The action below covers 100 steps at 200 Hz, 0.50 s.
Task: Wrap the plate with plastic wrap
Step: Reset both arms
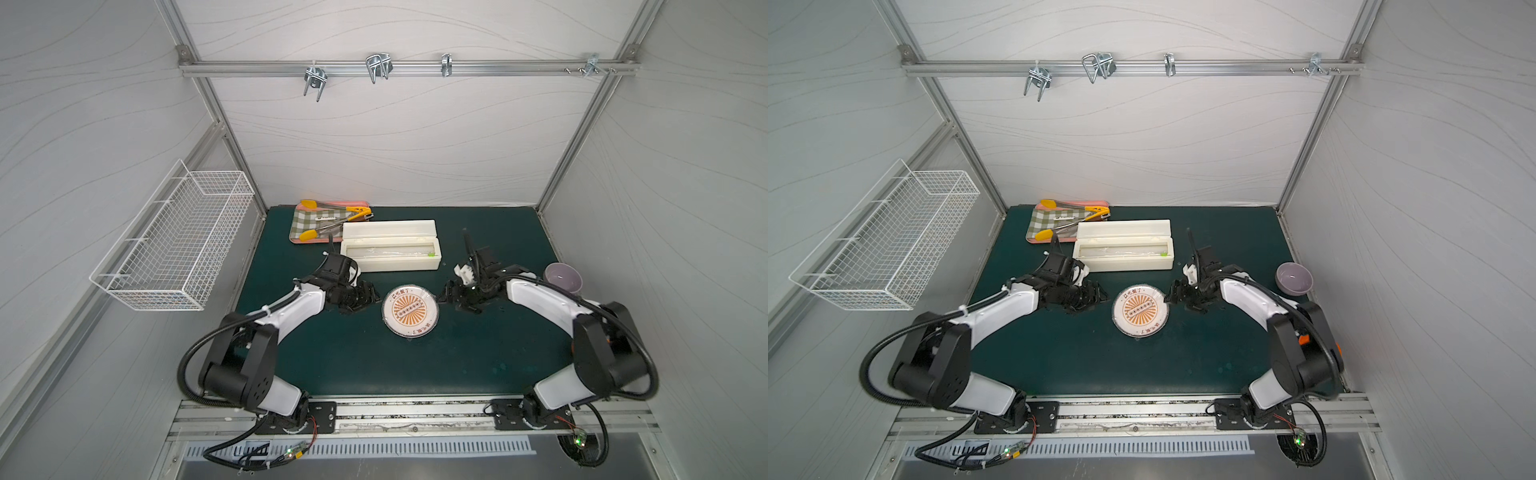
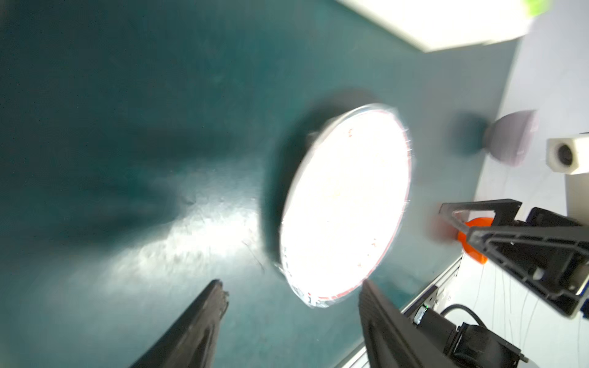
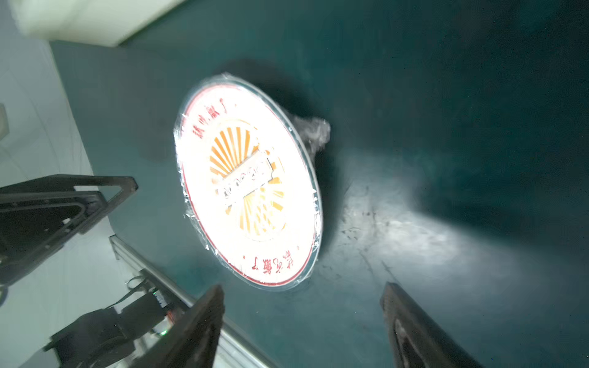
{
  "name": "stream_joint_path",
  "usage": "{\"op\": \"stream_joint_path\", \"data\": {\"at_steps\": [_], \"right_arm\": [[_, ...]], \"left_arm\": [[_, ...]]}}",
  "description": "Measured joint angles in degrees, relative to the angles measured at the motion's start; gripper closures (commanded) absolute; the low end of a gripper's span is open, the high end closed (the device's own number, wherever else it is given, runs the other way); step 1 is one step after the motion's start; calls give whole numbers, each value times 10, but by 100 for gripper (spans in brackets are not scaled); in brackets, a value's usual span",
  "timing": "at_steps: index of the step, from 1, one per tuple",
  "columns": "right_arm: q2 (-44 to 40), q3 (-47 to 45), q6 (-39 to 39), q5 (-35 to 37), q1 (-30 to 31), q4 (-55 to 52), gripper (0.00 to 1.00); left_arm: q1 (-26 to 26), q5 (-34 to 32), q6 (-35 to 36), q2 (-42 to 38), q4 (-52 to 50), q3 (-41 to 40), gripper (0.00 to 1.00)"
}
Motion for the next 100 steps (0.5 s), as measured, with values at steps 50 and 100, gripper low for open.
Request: {"op": "stream_joint_path", "data": {"at_steps": [50, 100], "right_arm": [[-231, -153, -110, 264, -17, 229, 1], [-158, -266, -188, 473, -126, 423, 1]], "left_arm": [[-87, -336, 148, -236, 196, -152, 13], [-14, -671, 250, -167, 355, -200, 16]]}}
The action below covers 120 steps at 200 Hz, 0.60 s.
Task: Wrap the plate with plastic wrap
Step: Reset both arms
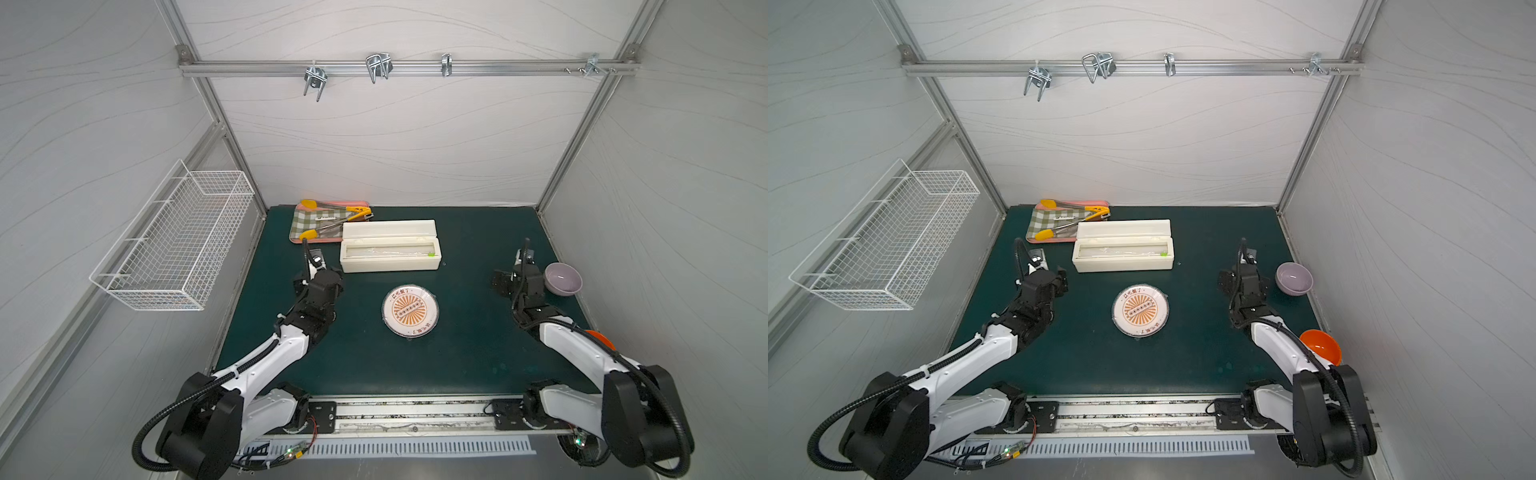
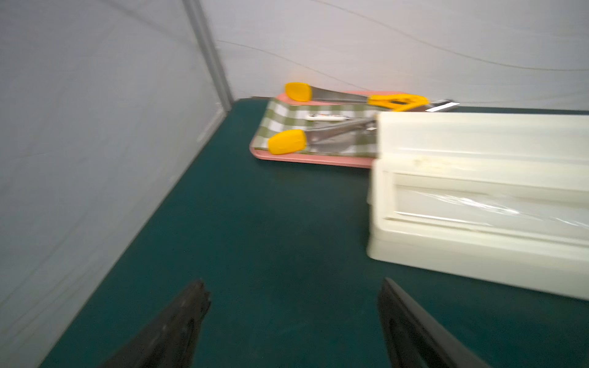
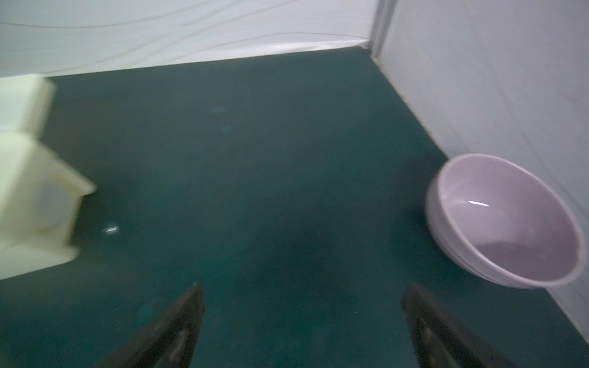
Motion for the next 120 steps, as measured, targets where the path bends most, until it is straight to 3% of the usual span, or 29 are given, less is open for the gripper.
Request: {"op": "stream_joint_path", "data": {"at_steps": [20, 43, 56, 64, 99, 120], "right_arm": [[54, -25, -29, 18, -6, 85, 1], [130, -40, -51, 5, -8, 192, 1], [170, -49, -63, -12, -11, 250, 1], [193, -54, -72, -27, -12, 282, 1], [233, -62, -89, -76, -19, 345, 1], [234, -55, -90, -81, -23, 351, 1]], "left_arm": [[45, -14, 4, 26, 71, -50, 16], [93, 43, 17, 96, 155, -98, 16], [112, 87, 35, 126, 175, -99, 10], [120, 112, 49, 141, 195, -96, 2], [144, 194, 69, 221, 328, -94, 2], [179, 225, 54, 242, 329, -86, 2]]}}
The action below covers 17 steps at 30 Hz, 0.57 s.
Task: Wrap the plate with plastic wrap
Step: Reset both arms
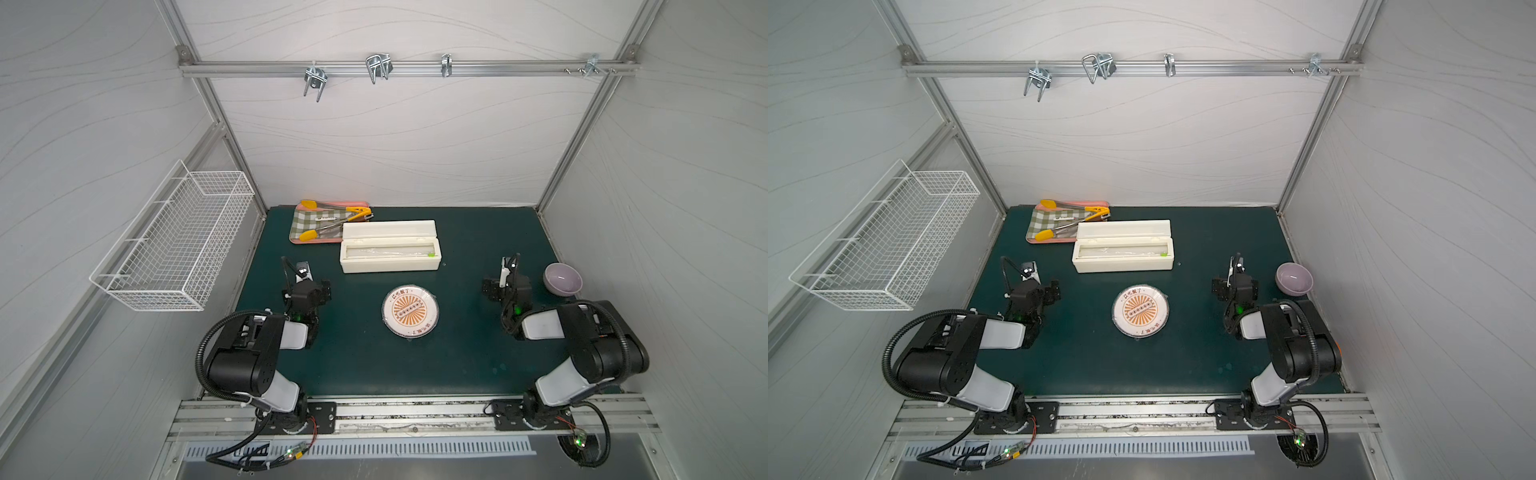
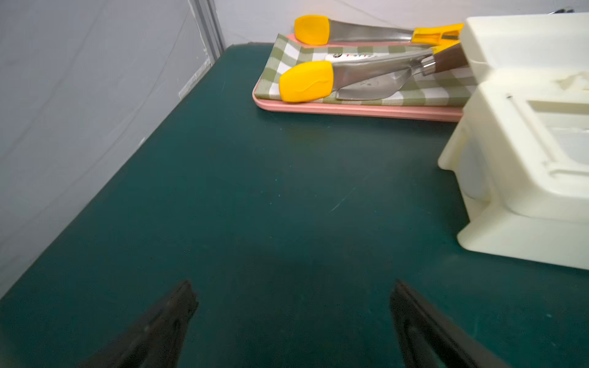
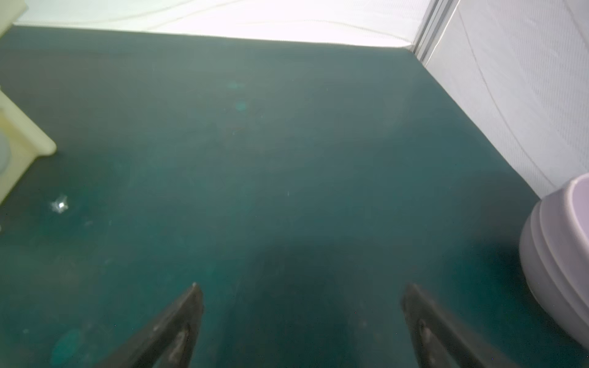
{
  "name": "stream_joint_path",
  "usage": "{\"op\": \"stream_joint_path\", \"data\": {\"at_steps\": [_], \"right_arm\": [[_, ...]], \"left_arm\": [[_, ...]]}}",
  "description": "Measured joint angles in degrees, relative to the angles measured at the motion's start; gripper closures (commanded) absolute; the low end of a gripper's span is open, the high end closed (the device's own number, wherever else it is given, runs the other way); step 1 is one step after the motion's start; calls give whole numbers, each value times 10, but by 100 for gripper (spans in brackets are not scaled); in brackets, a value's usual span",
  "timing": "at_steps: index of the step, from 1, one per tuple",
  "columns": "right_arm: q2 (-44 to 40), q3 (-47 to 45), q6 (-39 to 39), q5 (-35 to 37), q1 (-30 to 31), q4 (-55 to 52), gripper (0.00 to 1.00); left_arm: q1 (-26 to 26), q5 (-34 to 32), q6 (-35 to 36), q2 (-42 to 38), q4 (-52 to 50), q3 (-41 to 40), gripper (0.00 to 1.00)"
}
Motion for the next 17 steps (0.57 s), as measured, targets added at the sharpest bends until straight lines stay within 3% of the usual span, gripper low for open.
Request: {"op": "stream_joint_path", "data": {"at_steps": [5, 17], "right_arm": [[0, 14, 7, -7, -16, 0, 1], [0, 14, 15, -17, -23, -1, 1]], "left_arm": [[38, 24, -29, -1, -16, 26, 2], [4, 12, -19, 0, -22, 35, 2]]}}
